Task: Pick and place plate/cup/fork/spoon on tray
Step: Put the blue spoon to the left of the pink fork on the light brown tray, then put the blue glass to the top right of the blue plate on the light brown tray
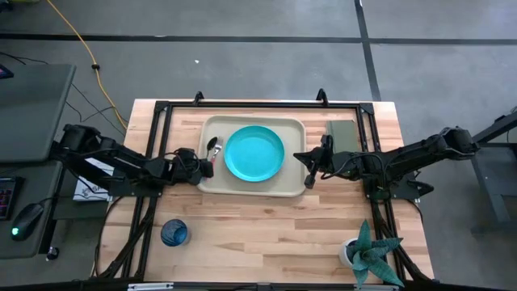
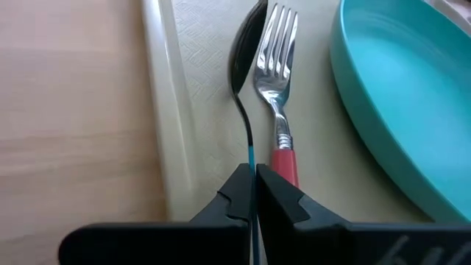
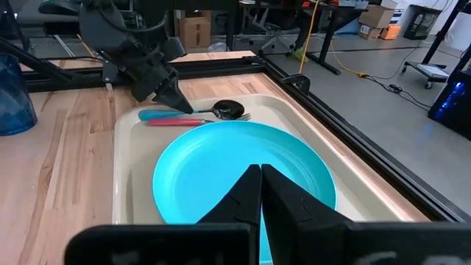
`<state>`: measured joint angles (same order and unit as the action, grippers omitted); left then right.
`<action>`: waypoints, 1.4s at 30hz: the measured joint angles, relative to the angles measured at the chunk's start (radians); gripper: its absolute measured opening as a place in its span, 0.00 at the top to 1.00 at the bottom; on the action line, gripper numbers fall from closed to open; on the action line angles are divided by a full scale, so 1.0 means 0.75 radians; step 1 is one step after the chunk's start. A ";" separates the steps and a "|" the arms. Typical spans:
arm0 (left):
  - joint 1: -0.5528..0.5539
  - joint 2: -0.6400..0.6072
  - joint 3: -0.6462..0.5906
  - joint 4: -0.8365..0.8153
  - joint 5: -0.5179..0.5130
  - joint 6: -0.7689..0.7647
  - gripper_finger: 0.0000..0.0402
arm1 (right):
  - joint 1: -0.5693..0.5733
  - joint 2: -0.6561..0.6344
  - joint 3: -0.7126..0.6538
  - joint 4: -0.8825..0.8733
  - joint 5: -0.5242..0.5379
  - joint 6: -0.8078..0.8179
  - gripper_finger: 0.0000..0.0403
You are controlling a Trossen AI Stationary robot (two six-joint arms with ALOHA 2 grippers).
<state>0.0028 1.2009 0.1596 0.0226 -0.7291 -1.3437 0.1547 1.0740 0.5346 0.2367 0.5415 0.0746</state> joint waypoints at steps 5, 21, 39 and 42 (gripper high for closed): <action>0.000 0.006 0.000 0.006 -0.003 -0.009 1.00 | 0.000 0.000 0.000 0.000 0.000 0.000 1.00; 0.058 0.007 -0.003 -0.005 0.051 0.119 0.86 | 0.000 0.000 0.001 0.001 0.000 0.020 1.00; 0.060 -0.127 0.025 -0.014 0.053 0.368 0.69 | 0.000 0.000 0.001 0.001 0.000 0.020 1.00; 0.060 -0.158 0.043 -0.011 0.052 0.417 0.69 | 0.000 0.000 0.001 0.000 0.001 0.020 1.00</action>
<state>0.0475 1.0824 0.1915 0.0145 -0.6902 -1.0311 0.1547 1.0740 0.5350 0.2369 0.5419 0.0895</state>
